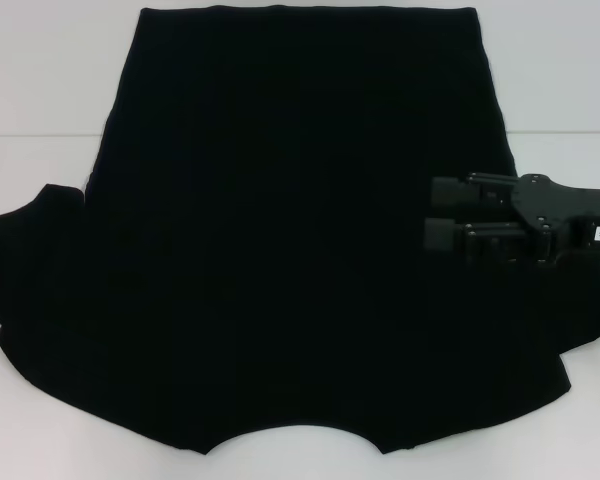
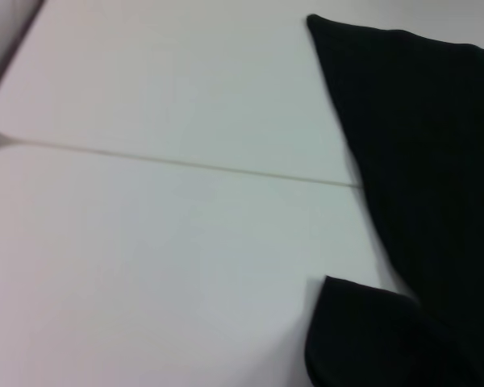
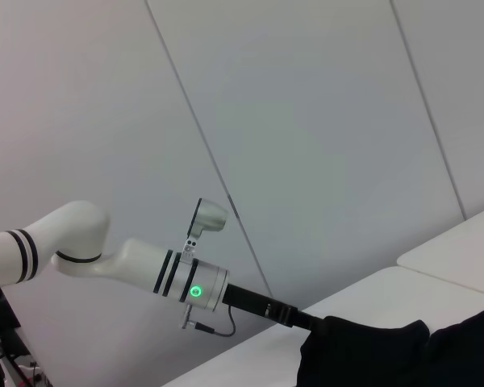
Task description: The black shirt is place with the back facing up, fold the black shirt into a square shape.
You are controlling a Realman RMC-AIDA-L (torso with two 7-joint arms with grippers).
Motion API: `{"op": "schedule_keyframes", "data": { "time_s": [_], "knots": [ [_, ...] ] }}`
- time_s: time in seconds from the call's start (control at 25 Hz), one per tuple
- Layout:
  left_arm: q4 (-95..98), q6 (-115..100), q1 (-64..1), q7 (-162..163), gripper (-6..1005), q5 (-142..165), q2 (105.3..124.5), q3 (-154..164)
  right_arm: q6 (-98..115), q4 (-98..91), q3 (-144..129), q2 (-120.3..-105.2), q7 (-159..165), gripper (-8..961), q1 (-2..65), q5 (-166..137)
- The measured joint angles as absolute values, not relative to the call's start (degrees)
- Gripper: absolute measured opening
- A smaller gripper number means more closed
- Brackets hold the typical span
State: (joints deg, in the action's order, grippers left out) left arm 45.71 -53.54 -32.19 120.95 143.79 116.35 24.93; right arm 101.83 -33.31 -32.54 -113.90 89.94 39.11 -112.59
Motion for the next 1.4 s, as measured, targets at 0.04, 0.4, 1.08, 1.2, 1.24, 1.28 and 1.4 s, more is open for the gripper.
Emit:
{"op": "schedule_keyframes", "data": {
  "time_s": [0.04,0.4,1.08,1.2,1.24,1.28,1.4],
  "knots": [
    [45.7,-53.2,-32.3,120.8,45,143.9,116.30,25.0,101.8,-33.3,-32.5,-113.94,89.9,915,39.1,-112.6],
    [45.7,-51.0,-32.6,119.9,56,144.1,116.18,25.3,101.9,-33.4,-32.5,-114.07,89.9,915,39.1,-112.6],
    [55.3,-76.1,-30.5,117.2,77,129.7,118.03,26.1,102.0,-33.3,-32.4,-114.11,89.4,916,38.8,-112.5],
    [54.5,-77.7,-31.4,115.6,81,127.0,119.67,27.8,101.9,-33.3,-32.4,-114.14,89.4,916,38.7,-112.5],
    [54.1,-78.0,-31.7,114.9,82,126.3,120.35,28.7,101.9,-33.4,-32.4,-114.15,89.4,916,38.7,-112.5],
    [53.7,-78.0,-31.8,114.2,83,125.7,121.11,29.5,101.9,-33.5,-32.4,-114.15,89.4,915,38.7,-112.5],
    [53.3,-78.3,-32.0,111.3,87,123.2,123.44,31.0,102.1,-33.6,-31.8,-114.09,89.5,915,38.6,-112.5]
  ]
}}
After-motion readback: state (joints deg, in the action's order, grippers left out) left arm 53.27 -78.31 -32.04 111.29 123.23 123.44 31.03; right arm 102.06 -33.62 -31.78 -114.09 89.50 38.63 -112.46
